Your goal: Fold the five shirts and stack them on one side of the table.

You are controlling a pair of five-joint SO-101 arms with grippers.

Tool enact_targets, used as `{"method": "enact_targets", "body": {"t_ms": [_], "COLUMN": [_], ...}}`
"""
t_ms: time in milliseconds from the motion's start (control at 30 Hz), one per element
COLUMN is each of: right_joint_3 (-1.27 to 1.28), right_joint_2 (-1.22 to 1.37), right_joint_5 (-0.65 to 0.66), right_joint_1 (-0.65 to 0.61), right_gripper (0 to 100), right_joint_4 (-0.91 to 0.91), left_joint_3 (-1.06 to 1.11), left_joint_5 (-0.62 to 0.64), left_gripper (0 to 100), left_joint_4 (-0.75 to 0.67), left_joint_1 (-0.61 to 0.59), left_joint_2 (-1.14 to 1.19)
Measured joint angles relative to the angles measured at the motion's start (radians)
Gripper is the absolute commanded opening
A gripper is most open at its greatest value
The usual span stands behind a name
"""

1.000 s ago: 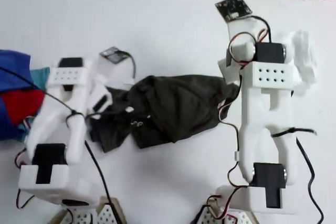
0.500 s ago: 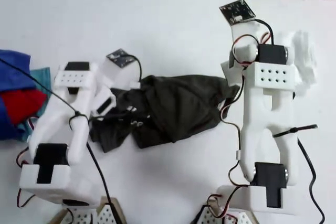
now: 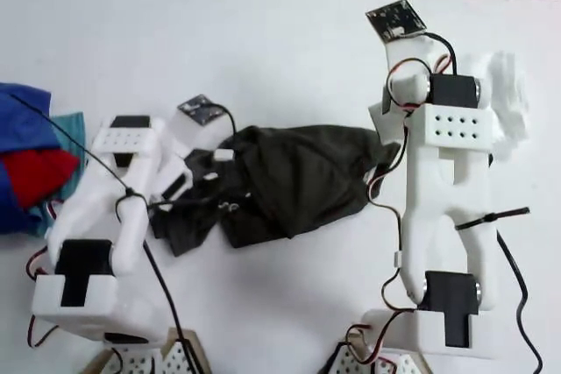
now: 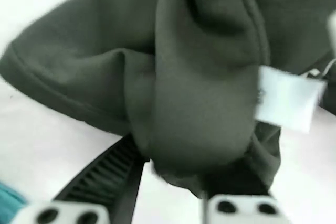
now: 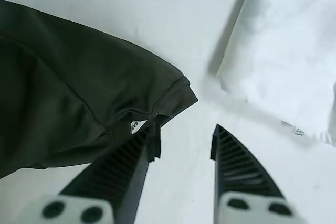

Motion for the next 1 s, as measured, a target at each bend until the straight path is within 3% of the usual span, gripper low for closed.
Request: {"method": "enact_targets", "body": {"t_ms": [367,500,700,833,1000], "right_joint_3": [0.061,0.064,0.178,0.364,0.626], "right_joint_2": [0.0,0.0,-0.106,-0.233,-0.33], "right_joint_5": [0.0,0.0,-0.06,-0.068,-0.068], "right_joint_1": [0.002,0.002,-0.006,-0.101,-0.311], "right_gripper": [16.3,16.5,16.6,16.6,16.6], "right_joint_4": [-0.003,-0.003,-0.049,-0.132,-0.232], "left_joint_3": [-0.123,-0.253,-0.537,-0.58,-0.494], "left_joint_5": [0.0,0.0,0.0,0.0,0.0], "left_gripper": [3,3,3,3,3], "left_joint_4": [0.138,0.272,0.479,0.526,0.503], "left_joint_1": [0.0,-0.009,-0.121,-0.175,-0.178], "left_joint_2": [0.0,0.0,0.0,0.0,0.0]}}
